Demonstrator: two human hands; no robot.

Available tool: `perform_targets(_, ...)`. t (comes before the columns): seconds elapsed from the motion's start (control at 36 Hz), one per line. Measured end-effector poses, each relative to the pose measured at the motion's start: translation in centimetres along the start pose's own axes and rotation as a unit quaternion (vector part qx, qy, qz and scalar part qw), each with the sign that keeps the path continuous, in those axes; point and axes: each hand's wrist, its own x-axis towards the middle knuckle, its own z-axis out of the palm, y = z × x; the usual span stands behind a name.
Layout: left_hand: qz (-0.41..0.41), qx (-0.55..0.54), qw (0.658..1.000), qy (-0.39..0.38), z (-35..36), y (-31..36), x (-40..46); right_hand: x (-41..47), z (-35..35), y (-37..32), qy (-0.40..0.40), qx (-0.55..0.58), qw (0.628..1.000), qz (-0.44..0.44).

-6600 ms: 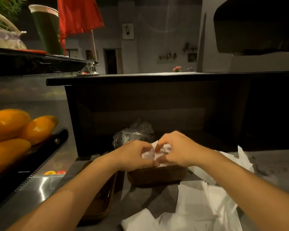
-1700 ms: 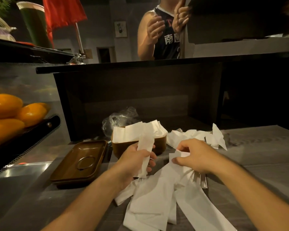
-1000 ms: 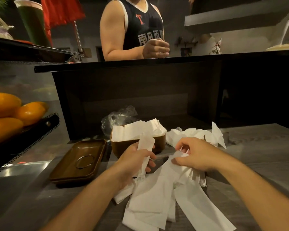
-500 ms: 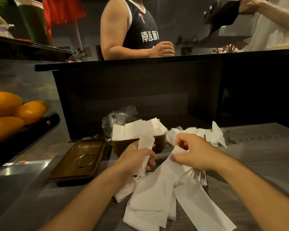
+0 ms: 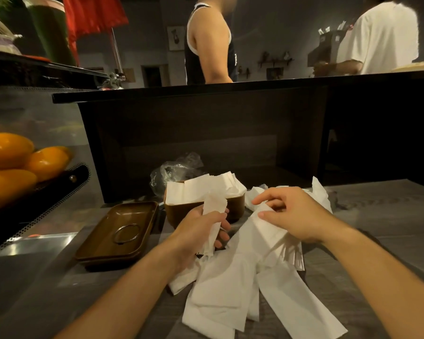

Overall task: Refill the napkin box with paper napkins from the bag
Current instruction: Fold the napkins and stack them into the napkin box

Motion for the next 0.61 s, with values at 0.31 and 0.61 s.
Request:
perform_targets(0.31, 0.014, 0.056, 0.997, 0.06, 0.2, -0.2, 0.4, 0.4, 0.0, 0.0, 0.143, 0.099, 0.985, -0.018)
perform_targets(0.61, -0.019, -0.1, 0.995, -0.019, 0.5, 0.7, -1.3, 0.0, 0.5, -1.3, 0.087, 0.215, 0.972, -0.033)
